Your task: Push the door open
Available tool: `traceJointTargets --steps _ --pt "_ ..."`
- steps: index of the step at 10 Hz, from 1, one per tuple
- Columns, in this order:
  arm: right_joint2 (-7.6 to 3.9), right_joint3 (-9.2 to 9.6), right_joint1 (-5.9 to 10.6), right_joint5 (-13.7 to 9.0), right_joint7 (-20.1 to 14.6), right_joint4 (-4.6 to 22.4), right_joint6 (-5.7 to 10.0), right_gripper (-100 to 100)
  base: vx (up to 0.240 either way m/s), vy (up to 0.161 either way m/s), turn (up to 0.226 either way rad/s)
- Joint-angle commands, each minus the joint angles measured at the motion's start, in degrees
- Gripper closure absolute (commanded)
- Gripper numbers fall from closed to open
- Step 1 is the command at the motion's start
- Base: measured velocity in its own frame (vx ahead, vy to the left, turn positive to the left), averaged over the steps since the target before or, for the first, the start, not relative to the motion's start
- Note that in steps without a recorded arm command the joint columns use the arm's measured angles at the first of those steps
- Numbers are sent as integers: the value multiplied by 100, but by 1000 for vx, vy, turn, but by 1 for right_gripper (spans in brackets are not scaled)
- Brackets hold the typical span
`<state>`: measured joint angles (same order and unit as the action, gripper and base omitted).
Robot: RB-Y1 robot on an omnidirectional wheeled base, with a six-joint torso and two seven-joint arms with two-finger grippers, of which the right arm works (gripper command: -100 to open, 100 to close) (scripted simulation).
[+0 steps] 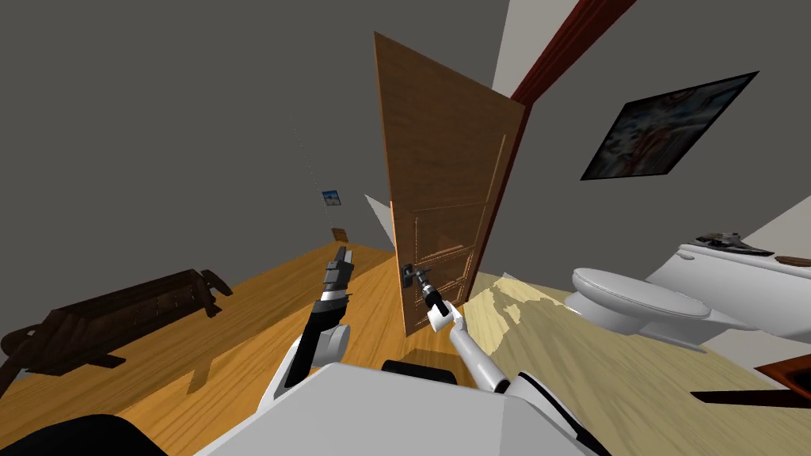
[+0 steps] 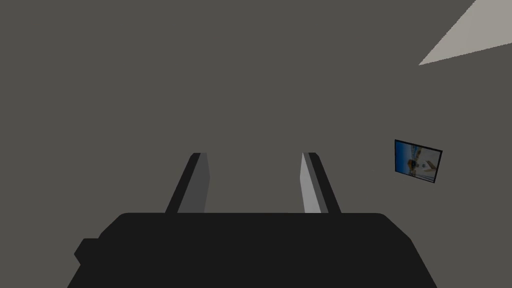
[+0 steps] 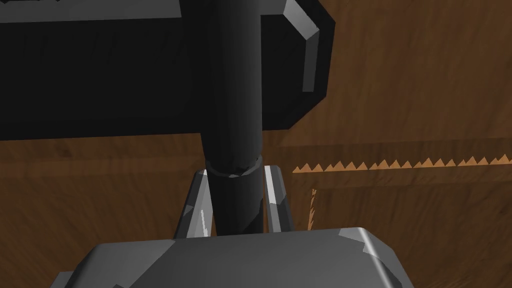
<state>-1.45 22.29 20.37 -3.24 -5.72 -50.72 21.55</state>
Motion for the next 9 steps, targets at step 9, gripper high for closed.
traceJointTargets --steps 9 --pt "-29 -755 20 -95 221 37 -11 100 128 194 -84"
